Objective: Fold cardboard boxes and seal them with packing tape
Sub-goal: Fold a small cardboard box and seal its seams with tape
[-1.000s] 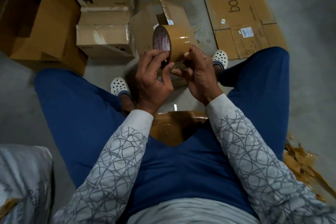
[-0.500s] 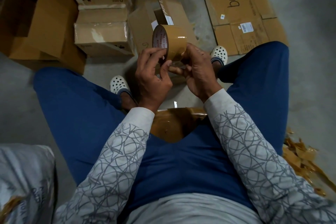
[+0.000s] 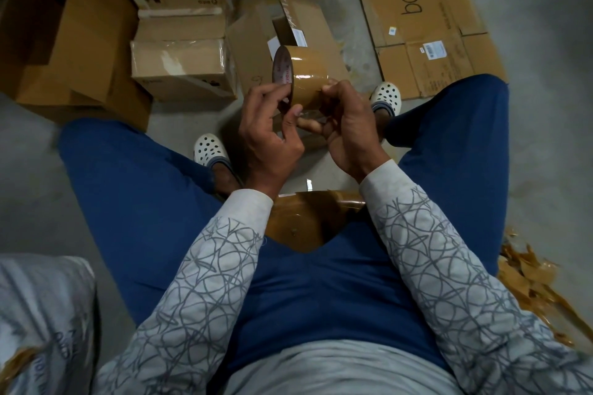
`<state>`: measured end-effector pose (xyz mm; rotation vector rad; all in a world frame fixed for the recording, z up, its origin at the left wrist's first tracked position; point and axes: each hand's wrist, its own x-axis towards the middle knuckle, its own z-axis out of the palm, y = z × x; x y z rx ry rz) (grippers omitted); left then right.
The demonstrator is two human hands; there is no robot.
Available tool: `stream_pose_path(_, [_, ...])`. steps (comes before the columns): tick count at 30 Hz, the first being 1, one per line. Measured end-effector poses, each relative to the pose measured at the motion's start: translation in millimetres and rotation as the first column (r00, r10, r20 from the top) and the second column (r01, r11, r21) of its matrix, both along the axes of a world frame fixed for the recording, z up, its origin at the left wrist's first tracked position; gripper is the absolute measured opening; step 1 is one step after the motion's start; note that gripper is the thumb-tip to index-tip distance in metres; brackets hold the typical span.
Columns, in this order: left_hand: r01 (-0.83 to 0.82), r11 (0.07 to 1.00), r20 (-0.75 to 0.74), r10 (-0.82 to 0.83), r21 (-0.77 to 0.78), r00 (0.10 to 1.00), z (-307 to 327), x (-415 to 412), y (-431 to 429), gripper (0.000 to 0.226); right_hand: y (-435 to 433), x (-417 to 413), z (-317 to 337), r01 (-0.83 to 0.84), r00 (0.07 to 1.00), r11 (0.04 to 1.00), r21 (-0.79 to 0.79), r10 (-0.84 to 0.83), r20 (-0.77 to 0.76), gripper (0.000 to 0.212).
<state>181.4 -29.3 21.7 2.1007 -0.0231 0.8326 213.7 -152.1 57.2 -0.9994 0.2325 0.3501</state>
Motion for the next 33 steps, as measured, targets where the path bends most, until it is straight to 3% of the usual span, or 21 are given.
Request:
stream_pose_path(5, [-0.014,1.0,-0.012,0.014,-0.002,1.0,-3.4,0.4,0.4,0.024,0.3,1.0,-1.1,0.002,1.0,0.999,-0.036,-0.002,0.008,0.016])
stream_pose_path(9, [-0.047,0.976,-0.105,0.025,-0.212,0.994,-1.0,0.1,0.6,0.025,-5.2,1.4,-8.6,-0.181,0.971,0.98,-0.086,0.192,0.145,0.03])
stream_pose_path(12, [-0.016,0.933,-0.205,-0.062,-0.359,0.977,0.5,1.0,3.9,0.032,-10.7,4.3,-14.9,-0.235,0.919,0.934,-0.27,0.304,0.252,0.042])
stream_pose_path(14, [0.02,0.967,-0.231,-0.081,-0.255,0.97,3.1,1.7,7.2,0.05,-12.9,5.3,-17.9,-0.22,0.88,0.896,-0.386,0.353,0.318,0.045])
stream_pose_path(16, [0.063,0.997,-0.177,-0.069,-0.04,0.982,5.2,4.3,8.9,0.057,-14.3,5.9,-20.3,-0.2,0.858,0.863,-0.465,0.383,0.342,0.046])
stream_pose_path(19, [0.053,0.986,-0.031,-0.049,0.16,0.998,5.7,11.9,11.9,0.032,-17.1,6.6,-23.4,-0.13,0.826,0.79,-0.599,0.421,0.376,0.039])
stream_pose_path(22, [0.053,0.99,-0.011,-0.052,0.128,0.999,1.4,16.5,20.0,0.017,-21.4,6.5,-26.3,-0.068,0.8,0.716,-0.695,0.456,0.391,0.034])
stream_pose_path(28, [0.052,0.998,-0.141,-0.045,0.045,0.989,0.7,21.1,24.5,0.009,-23.1,3.6,-24.8,0.062,0.734,0.531,-0.845,0.549,0.4,0.044])
stream_pose_path(33, [0.063,0.992,-0.269,-0.031,0.109,0.963,-4.1,27.5,15.5,0.014,-17.8,-2.7,-24.7,0.19,0.696,0.444,-0.875,0.568,0.439,0.044])
